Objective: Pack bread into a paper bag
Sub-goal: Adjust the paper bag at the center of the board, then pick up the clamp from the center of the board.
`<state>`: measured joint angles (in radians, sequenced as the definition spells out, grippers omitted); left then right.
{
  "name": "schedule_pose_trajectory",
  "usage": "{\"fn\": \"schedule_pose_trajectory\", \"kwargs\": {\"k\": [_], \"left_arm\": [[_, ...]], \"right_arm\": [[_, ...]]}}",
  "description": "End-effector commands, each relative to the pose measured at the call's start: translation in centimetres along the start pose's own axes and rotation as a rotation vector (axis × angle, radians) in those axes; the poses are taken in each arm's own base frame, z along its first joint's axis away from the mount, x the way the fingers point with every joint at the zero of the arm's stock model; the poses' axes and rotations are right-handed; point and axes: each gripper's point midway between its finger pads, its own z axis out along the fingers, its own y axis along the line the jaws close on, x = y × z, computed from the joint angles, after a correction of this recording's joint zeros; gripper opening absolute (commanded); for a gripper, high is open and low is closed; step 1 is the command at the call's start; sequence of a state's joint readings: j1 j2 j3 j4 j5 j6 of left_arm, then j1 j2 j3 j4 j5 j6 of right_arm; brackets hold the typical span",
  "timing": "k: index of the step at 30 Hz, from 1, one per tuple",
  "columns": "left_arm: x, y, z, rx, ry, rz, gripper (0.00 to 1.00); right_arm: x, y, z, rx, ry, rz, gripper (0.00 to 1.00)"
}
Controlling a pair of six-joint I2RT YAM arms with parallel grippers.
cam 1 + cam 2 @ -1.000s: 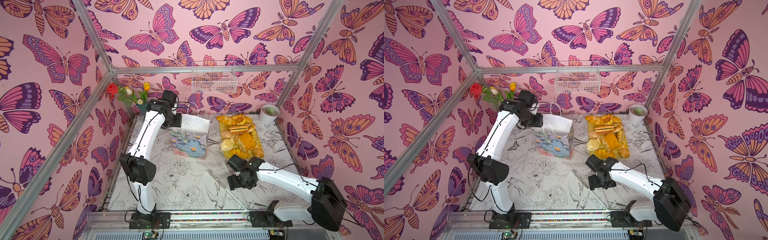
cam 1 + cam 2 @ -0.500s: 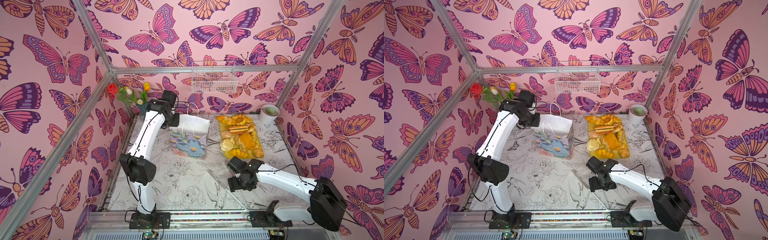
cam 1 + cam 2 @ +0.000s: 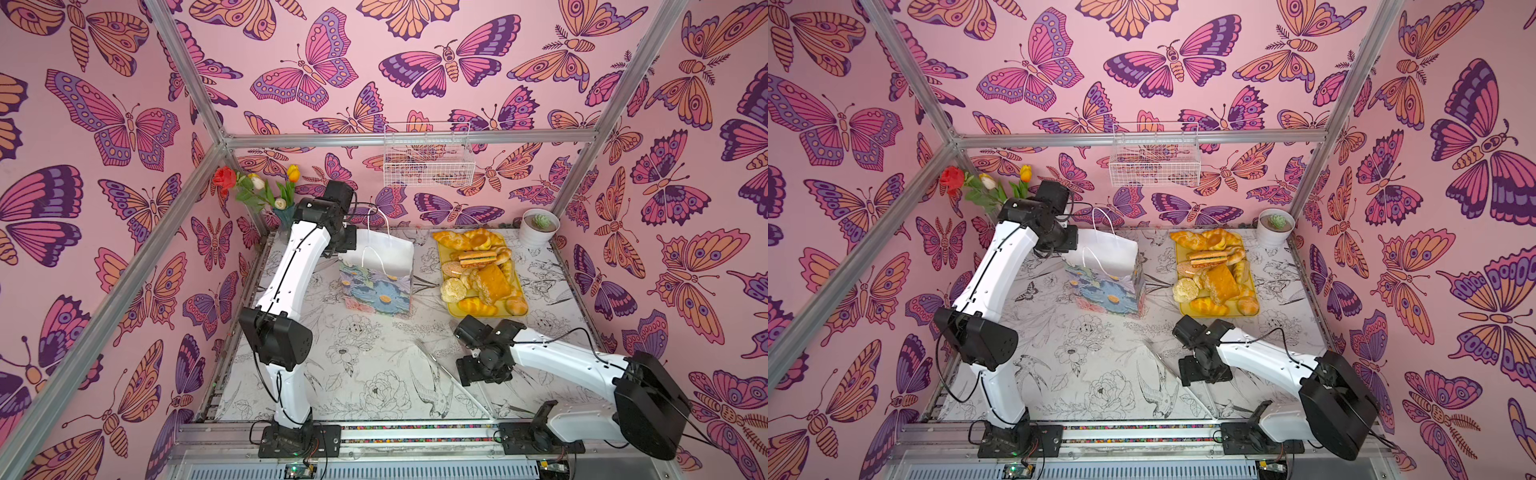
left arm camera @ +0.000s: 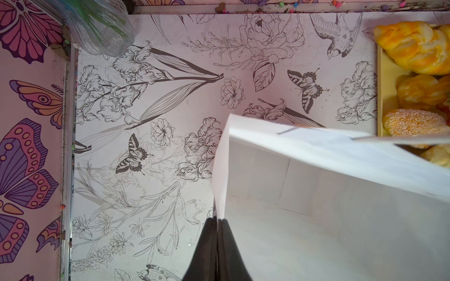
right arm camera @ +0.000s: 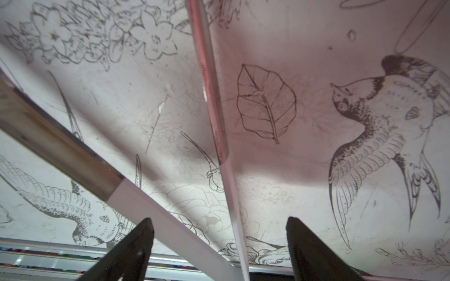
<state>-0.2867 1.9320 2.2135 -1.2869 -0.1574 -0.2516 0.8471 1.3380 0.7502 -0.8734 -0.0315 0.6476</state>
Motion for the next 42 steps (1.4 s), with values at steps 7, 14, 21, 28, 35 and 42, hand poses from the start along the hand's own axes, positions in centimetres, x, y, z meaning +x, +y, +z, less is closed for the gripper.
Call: {"fn": "schedule_pose_trajectory", "kwargs": {"k": [7,14,21,28,35,42], "left_arm": [[1.3,1.0,0.0,-0.047,0.017,-0.08,0.0],[1.9,1.3,0.0,-0.051,-0.001,-0.116,0.0],[1.6,0.7,0.0,-0.021,-0.001,-0.108,0.0],[1.2,0.0,0.3,0.01,0.001,-0.094,0.01],[1.2,0.0,0.6,0.004,0.006,-0.098,0.01],[1.0,0.0,0.8,-0.003,0.004,-0.09,0.01]], "right_arm": [[-0.1,0.3,0.5,0.009,0.018,-0.004,0.83],[-0.9,0.5,0.8,0.033,0.021,-0.016,0.73],[-1.2,0.8,1.4,0.039,0.036,-0.034,0.47],[-0.9,0.7,1.7,0.036,0.04,-0.041,0.12],[-0.9,0.5,0.4,0.031,0.012,-0.069,0.0],[-1.1,-0.9,-2.5,0.077,-0.055,-0.092,0.0]]}}
